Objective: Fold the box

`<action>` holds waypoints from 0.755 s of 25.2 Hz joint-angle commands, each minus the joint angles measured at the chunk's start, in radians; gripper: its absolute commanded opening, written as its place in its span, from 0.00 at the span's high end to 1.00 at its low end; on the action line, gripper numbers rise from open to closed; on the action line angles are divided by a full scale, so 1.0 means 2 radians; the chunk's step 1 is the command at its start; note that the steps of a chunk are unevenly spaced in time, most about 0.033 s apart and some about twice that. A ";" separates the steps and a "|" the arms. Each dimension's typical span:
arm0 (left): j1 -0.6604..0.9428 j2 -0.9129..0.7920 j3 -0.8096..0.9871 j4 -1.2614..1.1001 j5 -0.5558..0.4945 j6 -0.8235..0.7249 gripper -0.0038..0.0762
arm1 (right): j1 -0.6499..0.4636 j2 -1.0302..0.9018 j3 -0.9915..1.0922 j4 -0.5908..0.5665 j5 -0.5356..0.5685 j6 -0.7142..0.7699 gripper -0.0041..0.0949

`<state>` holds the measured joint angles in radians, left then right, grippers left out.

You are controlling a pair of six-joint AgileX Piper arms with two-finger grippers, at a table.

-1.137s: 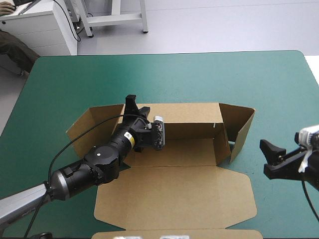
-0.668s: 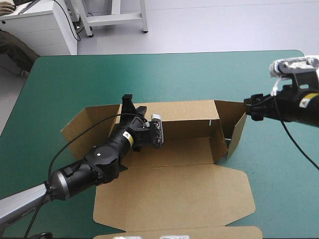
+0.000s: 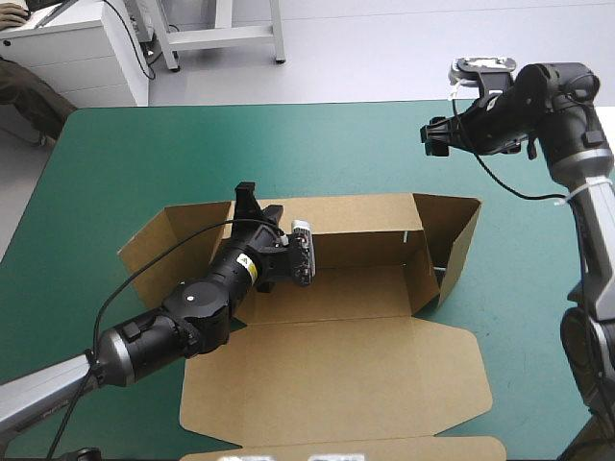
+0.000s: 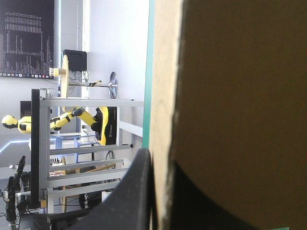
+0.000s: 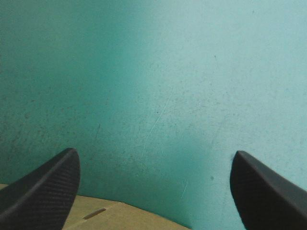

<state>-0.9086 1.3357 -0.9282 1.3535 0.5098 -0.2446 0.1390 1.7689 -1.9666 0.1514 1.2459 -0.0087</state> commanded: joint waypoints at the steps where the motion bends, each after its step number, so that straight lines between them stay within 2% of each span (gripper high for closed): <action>1: -0.001 -0.014 -0.013 0.006 0.007 -0.012 0.96 | -0.003 0.003 -0.017 0.001 0.003 -0.001 0.17; 9: -0.001 -0.014 -0.013 0.006 0.012 -0.012 0.96 | -0.003 0.019 -0.013 -0.010 0.005 0.008 0.17; 19: -0.001 -0.014 -0.013 0.006 0.023 -0.012 0.96 | -0.003 -0.032 0.081 -0.001 0.005 -0.007 0.18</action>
<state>-0.9086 1.3357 -0.9282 1.3535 0.5291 -0.2446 0.1390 1.7970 -1.8289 0.1446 1.2428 0.0000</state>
